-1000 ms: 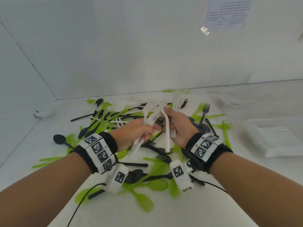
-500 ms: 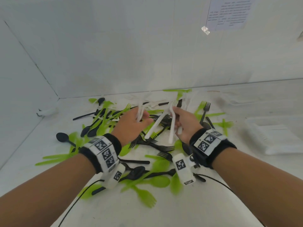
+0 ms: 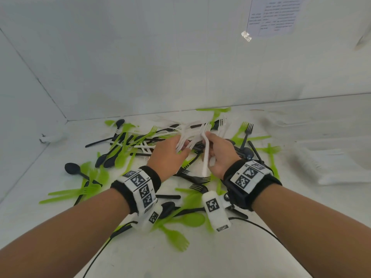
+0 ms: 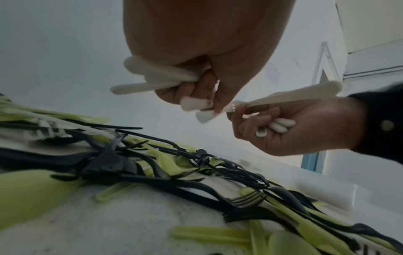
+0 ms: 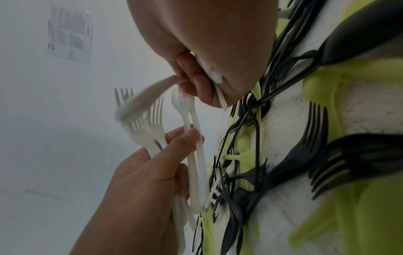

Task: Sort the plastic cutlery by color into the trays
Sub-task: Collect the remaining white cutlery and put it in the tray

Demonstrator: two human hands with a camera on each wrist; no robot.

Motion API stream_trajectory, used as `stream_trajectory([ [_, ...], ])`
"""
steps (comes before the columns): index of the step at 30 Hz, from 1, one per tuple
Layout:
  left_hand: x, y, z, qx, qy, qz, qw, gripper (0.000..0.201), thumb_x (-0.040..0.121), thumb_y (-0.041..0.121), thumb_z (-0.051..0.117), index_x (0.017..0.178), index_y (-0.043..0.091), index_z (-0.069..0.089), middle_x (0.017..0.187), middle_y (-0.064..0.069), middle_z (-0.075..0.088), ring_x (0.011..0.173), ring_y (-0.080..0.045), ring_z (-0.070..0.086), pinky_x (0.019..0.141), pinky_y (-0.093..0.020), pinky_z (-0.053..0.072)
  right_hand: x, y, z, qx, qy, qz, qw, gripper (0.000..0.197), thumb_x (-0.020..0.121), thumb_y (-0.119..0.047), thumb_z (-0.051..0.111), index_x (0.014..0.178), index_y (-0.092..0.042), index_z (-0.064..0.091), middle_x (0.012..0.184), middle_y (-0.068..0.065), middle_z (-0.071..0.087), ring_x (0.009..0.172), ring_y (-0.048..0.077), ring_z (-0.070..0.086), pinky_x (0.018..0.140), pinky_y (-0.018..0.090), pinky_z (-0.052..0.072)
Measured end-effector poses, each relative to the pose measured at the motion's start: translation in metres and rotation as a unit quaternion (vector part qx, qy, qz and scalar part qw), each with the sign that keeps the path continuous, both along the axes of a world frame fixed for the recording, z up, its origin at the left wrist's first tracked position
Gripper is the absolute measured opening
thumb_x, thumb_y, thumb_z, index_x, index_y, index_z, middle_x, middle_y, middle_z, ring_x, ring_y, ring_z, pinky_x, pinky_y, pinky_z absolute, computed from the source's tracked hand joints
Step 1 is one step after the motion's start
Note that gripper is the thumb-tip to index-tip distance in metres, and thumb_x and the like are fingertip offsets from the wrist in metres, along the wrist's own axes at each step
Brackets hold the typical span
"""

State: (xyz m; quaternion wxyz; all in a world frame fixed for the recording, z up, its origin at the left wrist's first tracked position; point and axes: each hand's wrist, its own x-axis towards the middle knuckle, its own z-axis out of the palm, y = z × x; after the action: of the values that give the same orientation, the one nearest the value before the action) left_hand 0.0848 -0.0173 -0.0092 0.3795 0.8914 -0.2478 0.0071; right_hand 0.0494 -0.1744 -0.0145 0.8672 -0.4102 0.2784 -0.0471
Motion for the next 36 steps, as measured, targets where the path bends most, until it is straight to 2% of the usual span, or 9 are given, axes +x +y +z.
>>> stream_trajectory([
  [6,0.004,0.010,-0.001,-0.065,0.057,0.068,0.994,0.020,0.103,0.032,0.055,0.095,0.019,0.067,0.084,-0.001,0.070,0.068,-0.014,0.061,0.058,-0.017,0.048,-0.001,-0.012,-0.007,0.017,0.022,-0.032,0.999,0.020,0.102,-0.021,0.060,0.090,-0.008,0.067,0.062,-0.001,0.052,0.039,0.007,0.035,0.036,0.021,0.028],
  [9,0.004,0.014,0.000,-0.087,0.087,0.086,0.989,0.023,0.099,0.040,0.058,0.092,0.018,0.061,0.078,-0.004,0.064,0.069,-0.019,0.060,0.064,-0.034,0.050,0.001,-0.013,-0.006,0.032,0.029,-0.033,0.999,0.021,0.103,-0.020,0.058,0.087,-0.009,0.066,0.054,-0.004,0.058,0.037,0.006,0.034,0.035,0.020,0.027],
  [12,0.000,0.013,0.001,-0.019,0.071,0.036,0.997,0.033,0.086,0.054,0.073,0.099,0.027,0.059,0.077,0.003,0.064,0.067,-0.011,0.062,0.063,-0.025,0.045,0.005,-0.006,-0.004,0.030,0.030,-0.015,0.999,0.017,0.102,-0.019,0.059,0.094,-0.006,0.067,0.055,-0.003,0.060,0.040,0.007,0.035,0.035,0.020,0.028],
  [17,0.001,0.010,-0.005,0.054,-0.010,-0.009,0.998,0.020,0.095,0.034,0.066,0.087,0.016,0.061,0.077,0.002,0.064,0.072,-0.015,0.060,0.066,-0.032,0.045,0.012,-0.003,-0.004,0.015,0.031,0.000,0.999,0.018,0.100,-0.020,0.063,0.109,-0.006,0.069,0.063,-0.001,0.058,0.043,0.008,0.039,0.037,0.021,0.031],
  [20,0.006,0.013,-0.003,-0.040,0.100,0.013,0.994,0.031,0.097,0.034,0.065,0.078,0.010,0.069,0.080,-0.001,0.070,0.075,-0.011,0.064,0.070,-0.028,0.045,0.010,-0.011,-0.010,-0.014,0.018,-0.020,1.000,0.018,0.099,-0.022,0.065,0.099,-0.005,0.068,0.062,0.001,0.054,0.044,0.010,0.042,0.045,0.025,0.035],
  [23,0.008,0.012,0.000,-0.140,0.225,0.021,0.964,0.034,0.094,0.033,0.071,0.074,0.007,0.075,0.081,0.006,0.073,0.078,-0.002,0.067,0.077,-0.027,0.045,0.007,-0.010,-0.015,-0.075,-0.017,-0.007,0.997,0.022,0.100,-0.027,0.064,0.089,-0.008,0.063,0.061,0.001,0.045,0.047,0.012,0.041,0.044,0.027,0.035],
  [28,0.000,0.001,0.001,-0.147,0.276,-0.023,0.950,0.034,0.095,0.036,0.071,0.091,0.002,0.075,0.084,-0.003,0.076,0.077,-0.015,0.065,0.075,-0.031,0.049,0.010,0.004,-0.018,-0.121,-0.037,0.016,0.992,0.022,0.101,-0.028,0.063,0.095,-0.007,0.067,0.071,0.009,0.056,0.065,0.023,0.054,0.064,0.036,0.047],
  [32,0.000,0.003,-0.001,-0.176,0.278,0.018,0.944,0.034,0.099,0.040,0.063,0.092,0.011,0.079,0.081,-0.002,0.077,0.075,-0.014,0.066,0.081,-0.037,0.053,0.013,-0.009,-0.018,-0.133,0.009,-0.037,0.990,0.022,0.104,-0.031,0.056,0.095,-0.014,0.064,0.074,0.002,0.051,0.046,0.010,0.039,0.044,0.025,0.036],
  [36,0.003,0.007,-0.004,-0.146,0.244,0.023,0.958,0.029,0.098,0.042,0.065,0.091,0.018,0.080,0.085,0.002,0.079,0.089,-0.010,0.071,0.093,-0.037,0.049,0.012,-0.018,-0.014,-0.110,-0.024,-0.020,0.993,0.023,0.105,-0.030,0.054,0.092,-0.013,0.063,0.074,0.003,0.050,0.045,0.009,0.038,0.042,0.024,0.035],
])
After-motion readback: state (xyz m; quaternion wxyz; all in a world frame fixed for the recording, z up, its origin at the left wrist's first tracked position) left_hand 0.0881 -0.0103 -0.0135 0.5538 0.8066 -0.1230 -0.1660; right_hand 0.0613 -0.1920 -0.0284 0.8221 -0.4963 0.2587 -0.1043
